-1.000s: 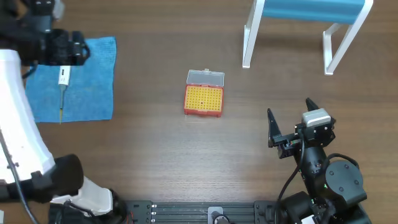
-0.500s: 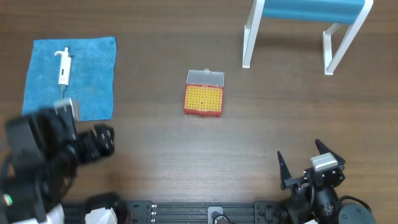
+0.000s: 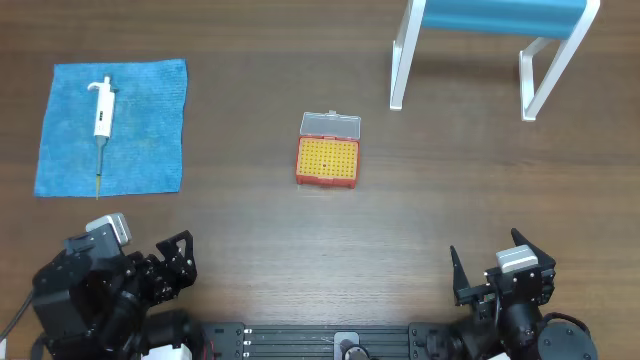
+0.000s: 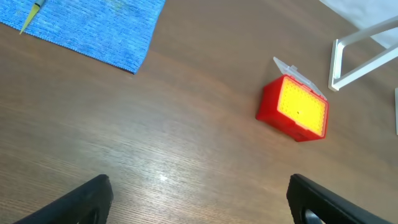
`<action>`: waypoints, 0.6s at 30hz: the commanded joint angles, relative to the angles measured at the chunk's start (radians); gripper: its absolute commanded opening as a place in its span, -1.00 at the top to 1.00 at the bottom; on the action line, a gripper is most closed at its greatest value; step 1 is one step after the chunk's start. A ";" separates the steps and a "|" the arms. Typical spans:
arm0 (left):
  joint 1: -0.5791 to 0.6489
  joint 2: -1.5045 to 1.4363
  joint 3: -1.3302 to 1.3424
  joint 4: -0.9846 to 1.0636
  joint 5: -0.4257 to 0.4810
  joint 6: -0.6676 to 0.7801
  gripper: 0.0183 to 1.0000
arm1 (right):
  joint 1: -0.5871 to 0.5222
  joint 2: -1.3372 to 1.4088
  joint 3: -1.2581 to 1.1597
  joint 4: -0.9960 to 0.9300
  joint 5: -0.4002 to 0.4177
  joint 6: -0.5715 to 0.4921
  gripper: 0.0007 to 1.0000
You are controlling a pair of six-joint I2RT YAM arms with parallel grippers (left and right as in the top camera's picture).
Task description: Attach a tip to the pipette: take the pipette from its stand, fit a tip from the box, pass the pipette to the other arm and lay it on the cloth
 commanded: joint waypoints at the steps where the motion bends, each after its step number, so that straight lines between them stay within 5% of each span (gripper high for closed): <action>1: 0.004 -0.014 -0.005 0.006 0.018 -0.014 -0.82 | -0.005 -0.007 -0.003 0.000 0.006 -0.014 -0.77; 7: -0.009 -0.021 -0.013 0.006 0.018 -0.015 -0.82 | -0.005 -0.007 -0.003 0.000 0.006 -0.014 -0.77; 13: -0.232 -0.095 -0.100 0.006 0.018 -0.014 -0.82 | -0.005 -0.007 -0.003 0.000 0.006 -0.014 -0.77; 18: -0.197 -0.319 -0.286 0.097 0.007 -0.019 -0.82 | -0.005 -0.007 -0.003 0.000 0.006 -0.014 -0.77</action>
